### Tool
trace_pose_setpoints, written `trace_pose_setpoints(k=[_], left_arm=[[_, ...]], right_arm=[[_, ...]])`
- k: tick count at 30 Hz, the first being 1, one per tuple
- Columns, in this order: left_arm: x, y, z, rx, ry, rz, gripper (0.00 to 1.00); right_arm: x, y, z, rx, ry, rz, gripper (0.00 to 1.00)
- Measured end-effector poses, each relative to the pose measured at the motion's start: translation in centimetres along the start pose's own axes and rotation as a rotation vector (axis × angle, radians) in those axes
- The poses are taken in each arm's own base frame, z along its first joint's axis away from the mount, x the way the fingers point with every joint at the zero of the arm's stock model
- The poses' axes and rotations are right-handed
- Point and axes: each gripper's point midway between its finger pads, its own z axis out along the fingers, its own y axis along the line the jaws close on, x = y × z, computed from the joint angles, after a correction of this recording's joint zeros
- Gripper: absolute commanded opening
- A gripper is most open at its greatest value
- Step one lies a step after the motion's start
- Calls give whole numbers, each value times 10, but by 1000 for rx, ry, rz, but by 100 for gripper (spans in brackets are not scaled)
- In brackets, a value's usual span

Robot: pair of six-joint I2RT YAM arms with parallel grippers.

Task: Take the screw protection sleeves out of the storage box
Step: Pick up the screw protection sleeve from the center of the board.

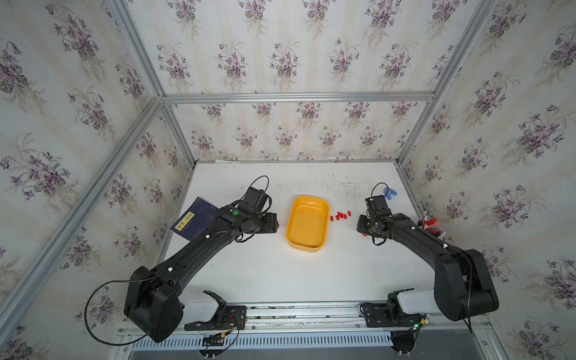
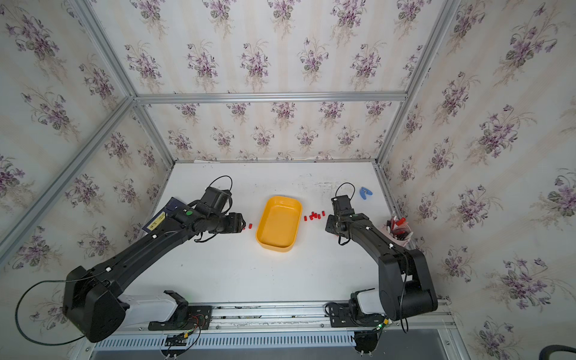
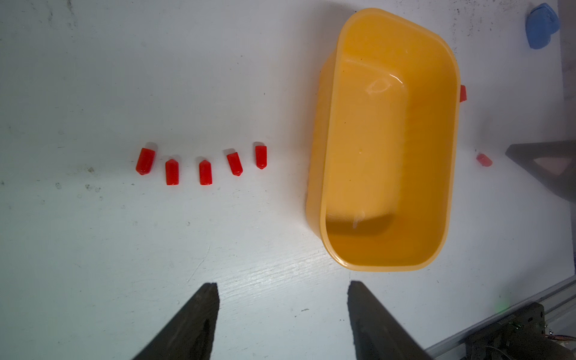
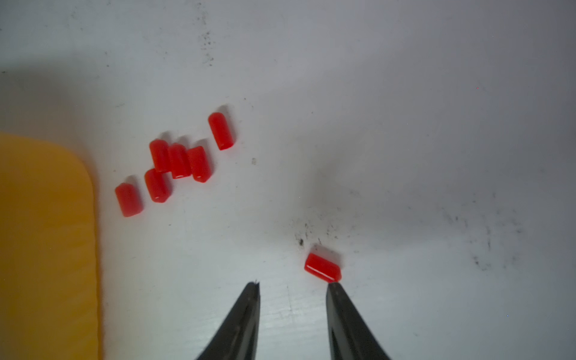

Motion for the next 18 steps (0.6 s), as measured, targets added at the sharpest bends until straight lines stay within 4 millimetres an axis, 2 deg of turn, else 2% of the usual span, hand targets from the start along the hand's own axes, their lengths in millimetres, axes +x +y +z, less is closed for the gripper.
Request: trace_pose_setpoints(k=[5,10,18], left_arm=[[4,1,-1,4,4,-3,70],[5,0,0,5,7,-1,70],[5,1,1,3,10,-1,70]], right_arm=[[15,-18,3,75,49,6,43],[32,-27,17,130,132,-6,43],[34,-29,25,147,145,-13,43]])
